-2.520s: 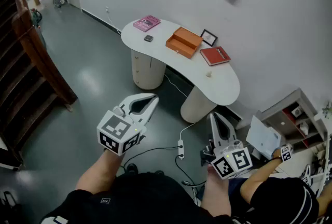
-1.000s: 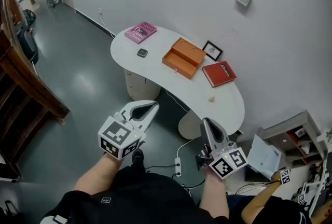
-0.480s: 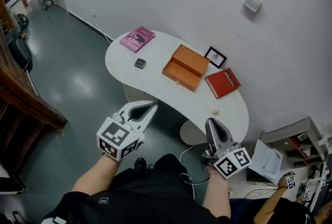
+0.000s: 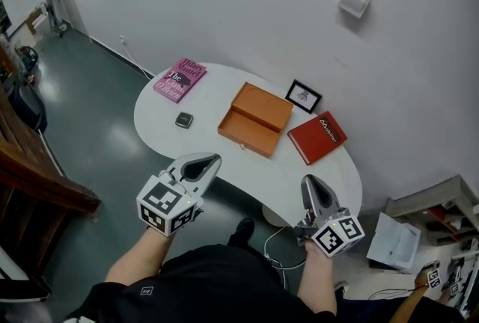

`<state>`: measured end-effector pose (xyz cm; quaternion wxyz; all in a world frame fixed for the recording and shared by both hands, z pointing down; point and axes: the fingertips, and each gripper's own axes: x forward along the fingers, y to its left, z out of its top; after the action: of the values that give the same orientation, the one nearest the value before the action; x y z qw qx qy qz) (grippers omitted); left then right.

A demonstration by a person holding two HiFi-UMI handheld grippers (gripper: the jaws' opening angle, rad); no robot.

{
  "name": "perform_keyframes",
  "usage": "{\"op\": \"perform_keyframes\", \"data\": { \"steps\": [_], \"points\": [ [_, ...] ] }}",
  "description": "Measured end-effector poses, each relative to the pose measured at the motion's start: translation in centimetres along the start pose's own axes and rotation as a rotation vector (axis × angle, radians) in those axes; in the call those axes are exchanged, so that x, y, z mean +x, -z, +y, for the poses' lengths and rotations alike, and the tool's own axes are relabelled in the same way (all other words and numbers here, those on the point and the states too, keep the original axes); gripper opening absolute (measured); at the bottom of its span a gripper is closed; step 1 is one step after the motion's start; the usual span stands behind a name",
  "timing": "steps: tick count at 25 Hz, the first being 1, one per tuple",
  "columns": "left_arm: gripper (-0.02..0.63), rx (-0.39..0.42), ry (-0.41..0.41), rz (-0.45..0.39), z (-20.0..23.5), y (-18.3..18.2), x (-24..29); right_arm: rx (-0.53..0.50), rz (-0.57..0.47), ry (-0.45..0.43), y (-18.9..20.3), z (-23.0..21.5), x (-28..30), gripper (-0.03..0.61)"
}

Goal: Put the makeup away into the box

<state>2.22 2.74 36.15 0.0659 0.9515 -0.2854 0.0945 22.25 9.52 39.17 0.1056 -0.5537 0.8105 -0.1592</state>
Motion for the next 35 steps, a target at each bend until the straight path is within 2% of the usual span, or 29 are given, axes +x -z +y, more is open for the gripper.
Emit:
{"op": "perform_keyframes", "data": {
  "steps": [7, 11, 15, 18, 23, 28, 29, 31, 35],
  "points": [
    [0.014, -0.003, 0.032, 0.035, 1.0, -1.6, 9.5, 0.002, 0.005, 0.044, -2.6, -8.9, 2.0, 0.038],
    [0.014, -0.013, 0.078, 0.056, 0.3, -1.5, 13.8, -0.009, 0.017, 0.057, -3.1, -12.1, 2.6, 0.038],
    [0.014, -0.007, 0.139, 0.085, -0.4, -0.5, 16.6, -0.037, 0.053, 0.108, -1.9, -14.2, 2.4, 0.038],
    [0.014, -0.005, 0.188, 0.121, -0.4, 0.5, 18.7, -0.079, 0.091, 0.167, -0.4, -15.9, 2.0, 0.038],
    [0.014, 0.009, 0.269, 0.155, -0.9, 1.5, 21.4, -0.060, 0.141, 0.213, 2.9, -17.3, 1.7, 0.038],
    [0.014, 0.002, 0.326, 0.227, -2.0, 3.7, 23.1, -0.042, 0.291, 0.231, 8.7, -18.6, 0.9, 0.045],
    [0.014, 0.004, 0.335, 0.239, -2.2, 4.0, 23.3, -0.039, 0.318, 0.235, 9.9, -18.8, 0.7, 0.061],
    [0.014, 0.008, 0.347, 0.259, -2.8, 4.5, 23.6, -0.020, 0.357, 0.242, 12.2, -19.4, 0.2, 0.134],
    [0.014, 0.016, 0.358, 0.306, -3.6, 5.7, 23.8, 0.023, 0.406, 0.268, 16.0, -20.8, -0.3, 0.160]
  ]
}}
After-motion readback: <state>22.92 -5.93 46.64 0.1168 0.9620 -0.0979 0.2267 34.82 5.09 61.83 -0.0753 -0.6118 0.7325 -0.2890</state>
